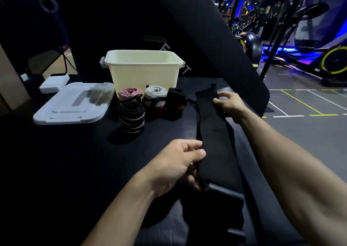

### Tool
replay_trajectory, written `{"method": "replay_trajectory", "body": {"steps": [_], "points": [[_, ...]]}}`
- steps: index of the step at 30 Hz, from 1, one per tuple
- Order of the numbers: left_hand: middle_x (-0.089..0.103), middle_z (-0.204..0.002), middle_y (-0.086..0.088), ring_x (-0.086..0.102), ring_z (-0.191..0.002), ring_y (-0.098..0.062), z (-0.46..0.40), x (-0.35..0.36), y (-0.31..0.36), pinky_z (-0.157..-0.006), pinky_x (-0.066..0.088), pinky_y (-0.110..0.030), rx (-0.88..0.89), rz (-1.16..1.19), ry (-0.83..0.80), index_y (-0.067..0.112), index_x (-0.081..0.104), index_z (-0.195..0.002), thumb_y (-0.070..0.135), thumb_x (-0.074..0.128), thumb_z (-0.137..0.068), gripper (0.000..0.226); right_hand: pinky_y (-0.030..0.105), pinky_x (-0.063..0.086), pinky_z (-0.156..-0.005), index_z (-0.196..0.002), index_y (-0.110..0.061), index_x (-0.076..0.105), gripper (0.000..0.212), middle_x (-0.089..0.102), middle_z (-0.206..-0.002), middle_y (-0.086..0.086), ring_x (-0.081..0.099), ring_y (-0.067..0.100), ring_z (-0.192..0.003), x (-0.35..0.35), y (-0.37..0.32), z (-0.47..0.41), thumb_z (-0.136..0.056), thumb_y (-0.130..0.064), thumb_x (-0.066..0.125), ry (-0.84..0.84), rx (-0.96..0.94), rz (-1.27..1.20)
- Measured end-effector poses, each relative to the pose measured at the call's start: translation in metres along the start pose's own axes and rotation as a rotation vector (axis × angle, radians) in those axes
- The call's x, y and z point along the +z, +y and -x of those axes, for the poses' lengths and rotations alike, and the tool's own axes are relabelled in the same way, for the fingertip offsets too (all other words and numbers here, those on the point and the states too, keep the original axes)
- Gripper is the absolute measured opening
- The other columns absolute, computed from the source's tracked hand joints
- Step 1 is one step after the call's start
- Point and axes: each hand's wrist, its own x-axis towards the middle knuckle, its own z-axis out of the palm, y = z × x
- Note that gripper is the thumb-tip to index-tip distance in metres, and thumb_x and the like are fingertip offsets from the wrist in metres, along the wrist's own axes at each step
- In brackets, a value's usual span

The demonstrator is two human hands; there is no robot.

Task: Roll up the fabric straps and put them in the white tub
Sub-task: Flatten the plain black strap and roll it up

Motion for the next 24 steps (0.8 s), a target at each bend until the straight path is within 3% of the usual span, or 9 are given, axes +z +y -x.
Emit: {"method": "replay_trajectory", "body": {"steps": [3,4,7,11,14,18,20,22,24], "points": [[0.066,-0.076,-0.014,0.061,-0.049,-0.016,0.000,0.003,-0.004,-0.043,0.056,-0.028,-0.048,-0.110,-0.024,0.005,0.062,-0.109,0.007,0.055,-0.104,0.009,0.037,0.058,-0.080,-0.133,-0.019,0.060,0.053,0.071,-0.099,0.010,0.070,0.024,-0.089,0.007,0.009,-0.002,-0.084,-0.020,0.079,0.111,0.018,0.180],[0.067,-0.078,-0.017,0.063,-0.050,-0.018,-0.001,0.003,-0.007,-0.045,0.058,-0.031,-0.053,-0.157,-0.024,0.000,0.059,-0.119,0.008,0.055,-0.104,0.018,0.037,0.058,-0.086,-0.137,-0.021,0.056,0.061,0.070,-0.103,0.010,0.070,0.024,-0.094,0.007,0.009,0.001,-0.081,-0.019,0.081,0.148,0.026,0.194],[0.072,-0.072,-0.012,0.067,-0.051,-0.021,-0.002,0.002,-0.009,-0.047,0.056,-0.029,-0.084,-0.185,0.000,0.001,0.047,-0.141,0.010,0.059,-0.103,0.041,0.042,0.061,-0.086,-0.131,-0.023,0.058,0.059,0.072,-0.104,0.010,0.072,0.026,-0.091,0.005,0.007,0.002,-0.076,-0.012,0.074,0.163,0.035,0.178],[0.071,-0.069,-0.007,0.065,-0.051,-0.022,0.000,0.003,-0.006,-0.046,0.056,-0.031,-0.080,-0.185,0.007,0.008,0.045,-0.131,0.008,0.061,-0.102,0.033,0.038,0.062,-0.081,-0.093,-0.019,0.076,0.017,0.076,-0.093,0.009,0.073,0.022,-0.087,0.002,0.006,0.002,-0.081,-0.006,0.071,0.068,-0.056,0.320],[0.071,-0.068,-0.007,0.066,-0.052,-0.026,0.003,0.002,-0.004,-0.047,0.055,-0.032,-0.092,-0.214,0.040,0.016,0.042,-0.126,0.011,0.064,-0.100,0.035,0.031,0.060,-0.080,-0.090,-0.015,0.080,0.008,0.078,-0.090,0.006,0.073,0.018,-0.089,0.003,0.009,0.001,-0.084,-0.013,0.075,0.089,-0.154,0.395],[0.070,-0.066,-0.008,0.068,-0.051,-0.027,0.008,0.004,-0.001,-0.045,0.052,-0.030,-0.045,-0.446,0.091,0.021,0.054,-0.107,0.021,0.068,-0.099,0.016,0.027,0.048,-0.071,-0.081,-0.020,0.076,0.029,0.074,-0.085,0.002,0.070,0.022,-0.089,0.010,0.013,0.000,-0.085,-0.048,0.072,-0.010,-0.149,0.601],[0.070,-0.062,-0.006,0.068,-0.047,-0.022,0.011,0.006,-0.001,-0.042,0.047,-0.024,0.008,-0.624,0.106,0.022,0.063,-0.097,0.025,0.068,-0.098,0.006,0.033,0.051,-0.077,-0.076,-0.024,0.071,0.046,0.069,-0.099,0.002,0.066,0.029,-0.097,0.012,0.012,0.005,-0.075,-0.070,0.063,-0.044,-0.146,0.737],[0.071,-0.064,-0.002,0.065,-0.046,-0.014,0.013,0.008,0.000,-0.041,0.045,-0.021,0.044,-0.744,0.107,0.025,0.068,-0.096,0.028,0.072,-0.094,0.004,0.041,0.051,-0.091,-0.099,-0.030,0.074,0.046,0.059,-0.122,0.003,0.058,0.031,-0.113,0.010,0.009,0.021,-0.076,-0.069,0.068,-0.013,-0.201,0.783],[0.071,-0.069,0.004,0.062,-0.049,-0.002,0.017,0.006,0.000,-0.047,0.046,-0.019,0.078,-0.855,0.098,0.030,0.071,-0.102,0.033,0.075,-0.091,0.012,0.043,0.050,-0.095,-0.107,-0.030,0.073,0.040,0.056,-0.121,0.002,0.057,0.029,-0.113,0.006,0.007,0.045,-0.078,-0.057,0.077,0.031,-0.294,0.729]]}}
